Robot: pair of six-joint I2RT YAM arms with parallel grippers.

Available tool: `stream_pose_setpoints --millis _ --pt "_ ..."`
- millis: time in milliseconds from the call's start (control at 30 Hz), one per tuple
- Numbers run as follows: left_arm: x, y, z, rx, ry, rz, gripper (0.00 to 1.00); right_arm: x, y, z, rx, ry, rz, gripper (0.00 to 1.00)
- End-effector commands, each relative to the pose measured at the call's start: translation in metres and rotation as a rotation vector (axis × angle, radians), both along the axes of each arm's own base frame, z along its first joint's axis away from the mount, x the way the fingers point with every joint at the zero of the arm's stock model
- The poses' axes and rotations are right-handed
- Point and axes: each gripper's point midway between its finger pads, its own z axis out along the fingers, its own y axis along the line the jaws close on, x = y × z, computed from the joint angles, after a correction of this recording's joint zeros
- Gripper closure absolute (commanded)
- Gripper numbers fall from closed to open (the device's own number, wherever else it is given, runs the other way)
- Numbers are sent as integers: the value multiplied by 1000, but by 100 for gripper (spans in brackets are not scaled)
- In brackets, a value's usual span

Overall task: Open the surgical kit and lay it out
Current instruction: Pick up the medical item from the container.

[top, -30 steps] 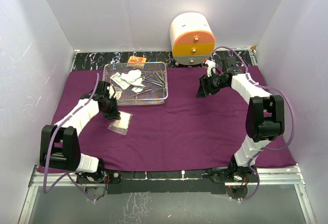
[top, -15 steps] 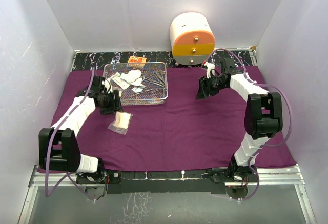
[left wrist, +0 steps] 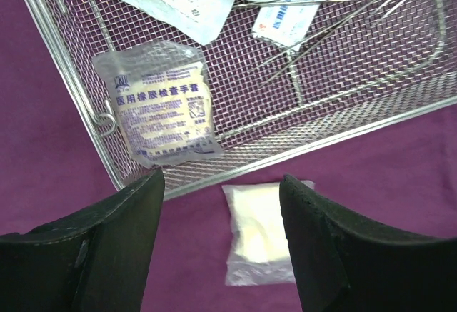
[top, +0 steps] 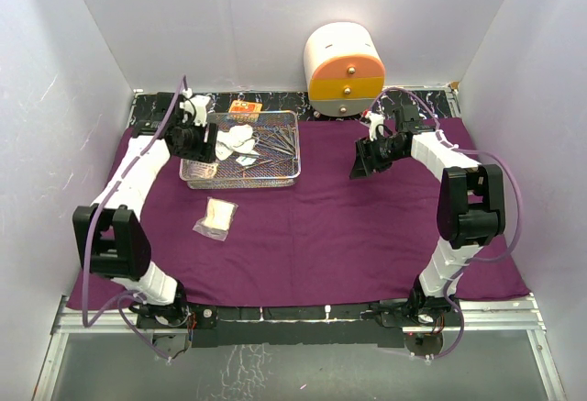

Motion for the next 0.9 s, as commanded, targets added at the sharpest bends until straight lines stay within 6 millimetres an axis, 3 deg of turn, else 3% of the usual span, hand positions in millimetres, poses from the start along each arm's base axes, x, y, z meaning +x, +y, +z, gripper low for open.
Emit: stream_pose_setpoints --millis 0,167,467,867 --pt "16 13 -6 103 15 -54 36 7 1 17 23 -54 6 43" --pt "32 23 -26 176 49 -74 36 8 1 17 25 -53 6 43" --pt "36 29 -60 223 130 -91 36 8 2 17 24 -54 6 42" --pt "41 35 -84 264 164 -95 38 8 1 16 24 -49 5 42"
